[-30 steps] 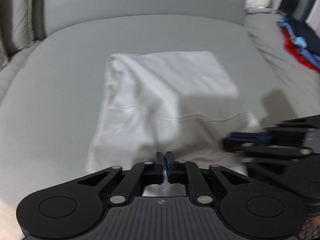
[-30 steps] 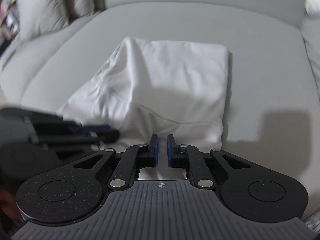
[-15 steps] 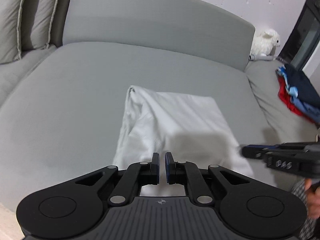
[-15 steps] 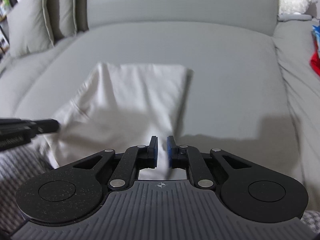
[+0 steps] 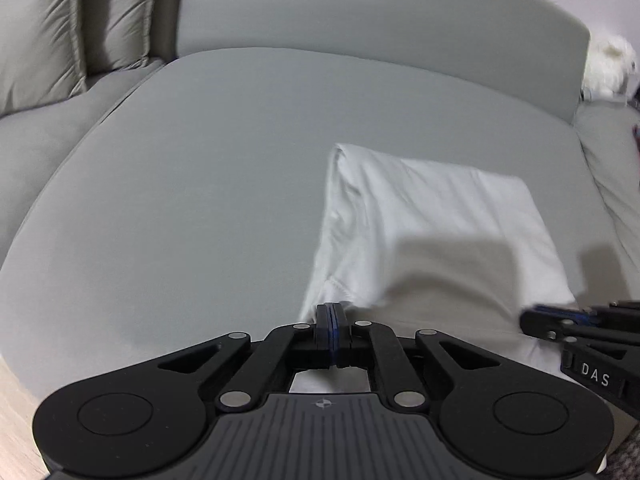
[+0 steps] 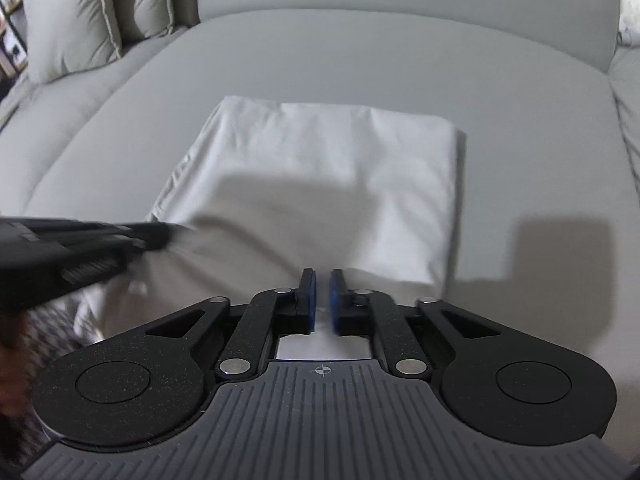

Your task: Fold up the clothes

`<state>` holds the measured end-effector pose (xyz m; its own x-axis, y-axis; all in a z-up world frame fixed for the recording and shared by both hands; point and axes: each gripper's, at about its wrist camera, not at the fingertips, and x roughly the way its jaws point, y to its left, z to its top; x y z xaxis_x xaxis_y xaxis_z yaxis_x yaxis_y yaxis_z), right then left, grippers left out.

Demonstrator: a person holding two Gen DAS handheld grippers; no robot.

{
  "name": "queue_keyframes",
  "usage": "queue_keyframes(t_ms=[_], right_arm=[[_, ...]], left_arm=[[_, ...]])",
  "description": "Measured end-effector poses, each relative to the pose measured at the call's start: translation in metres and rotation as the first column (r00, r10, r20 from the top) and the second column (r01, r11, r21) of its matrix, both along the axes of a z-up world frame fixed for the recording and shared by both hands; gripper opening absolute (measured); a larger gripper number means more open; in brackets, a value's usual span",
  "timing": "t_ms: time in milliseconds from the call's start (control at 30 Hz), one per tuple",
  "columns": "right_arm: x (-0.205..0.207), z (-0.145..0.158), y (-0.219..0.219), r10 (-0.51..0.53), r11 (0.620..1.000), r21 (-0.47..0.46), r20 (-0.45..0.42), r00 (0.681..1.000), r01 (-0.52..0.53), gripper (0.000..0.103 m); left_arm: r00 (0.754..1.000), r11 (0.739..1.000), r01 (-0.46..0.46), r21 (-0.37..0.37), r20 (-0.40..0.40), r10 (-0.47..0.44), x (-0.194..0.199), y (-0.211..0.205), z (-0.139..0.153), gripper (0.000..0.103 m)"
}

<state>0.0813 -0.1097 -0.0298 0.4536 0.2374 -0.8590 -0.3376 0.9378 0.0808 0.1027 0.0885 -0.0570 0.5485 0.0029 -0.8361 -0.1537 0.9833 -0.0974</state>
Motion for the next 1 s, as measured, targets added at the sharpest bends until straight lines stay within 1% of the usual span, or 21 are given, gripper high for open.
queue_keyframes(t_ms=[100,133,167,200,300,367,467,533,633,700,733,833,867,933,967,1000], right_arm=[[-0.005,0.001,-0.012,0.001,0.999,-0.045,0.011,1.0,-0.001,0.006],[-0.006,0.003,-0.016,-0.003,0.999,-0.05,0.013,1.0,0.004,0.007],[-0.006,0.005,-0.021,-0.017,0.999,-0.037,0.014,1.0,0.018,0.008],[-0.005,0.008,-0.025,-0.03,0.999,-0.019,0.018,0.999,0.03,0.016],[0.002,0.016,-0.031,-0.054,0.997,0.056,0.039,0.998,0.052,0.017],[0.01,0.018,-0.033,-0.075,0.992,0.105,0.037,0.996,0.071,0.017],[0.032,0.015,-0.03,-0.094,0.986,0.14,0.049,0.994,0.086,0.017],[0.046,0.011,-0.026,-0.096,0.985,0.151,0.057,0.994,0.086,0.018],[0.069,0.005,-0.02,-0.088,0.978,0.194,0.056,0.995,0.075,0.018],[0.08,-0.002,-0.014,-0.065,0.976,0.212,0.054,0.996,0.052,0.018],[0.086,-0.005,-0.012,-0.058,0.977,0.207,0.055,0.997,0.046,0.018],[0.101,-0.018,-0.01,-0.062,0.992,0.114,0.075,0.995,0.054,0.015],[0.106,-0.022,-0.009,-0.063,0.995,0.083,0.081,0.995,0.057,0.009],[0.116,-0.029,-0.01,-0.07,0.997,0.025,0.092,0.993,0.068,0.004],[0.119,-0.029,-0.016,-0.083,0.997,0.015,0.09,0.993,0.081,0.002],[0.122,-0.028,-0.021,-0.089,0.996,0.025,0.08,0.993,0.087,0.0]], left_arm=[[0.999,0.998,-0.022,-0.064,0.034,0.024,-0.008,0.015,0.009,0.008],[0.998,0.996,-0.009,-0.088,0.059,0.015,-0.008,0.016,0.013,0.008],[0.996,0.993,0.012,-0.114,0.092,-0.002,-0.008,0.015,0.017,0.008],[0.993,0.991,0.03,-0.129,0.115,-0.015,-0.006,0.012,0.021,0.008],[0.983,0.984,0.097,-0.148,0.172,-0.071,0.013,-0.004,0.026,0.008],[0.978,0.983,0.128,-0.133,0.18,-0.103,0.032,-0.016,0.022,0.008],[0.978,0.984,0.148,-0.101,0.163,-0.13,0.062,-0.03,0.011,0.008],[0.98,0.986,0.15,-0.071,0.142,-0.138,0.081,-0.036,0.001,0.008],[0.986,0.991,0.13,-0.007,0.105,-0.129,0.103,-0.034,-0.016,0.008],[0.99,0.994,0.113,0.006,0.084,-0.113,0.114,-0.027,-0.026,0.009],[0.992,0.994,0.105,0.01,0.074,-0.105,0.119,-0.023,-0.03,0.009],[0.991,0.992,0.115,0.06,0.067,-0.119,0.132,-0.02,-0.036,0.007],[0.991,0.99,0.117,0.082,0.061,-0.122,0.137,-0.02,-0.038,0.007],[0.992,0.99,0.114,0.088,0.051,-0.119,0.145,-0.017,-0.039,0.006],[0.992,0.991,0.109,0.082,0.049,-0.113,0.148,-0.015,-0.038,0.006],[0.992,0.991,0.105,0.084,0.054,-0.11,0.148,-0.014,-0.035,0.006]])
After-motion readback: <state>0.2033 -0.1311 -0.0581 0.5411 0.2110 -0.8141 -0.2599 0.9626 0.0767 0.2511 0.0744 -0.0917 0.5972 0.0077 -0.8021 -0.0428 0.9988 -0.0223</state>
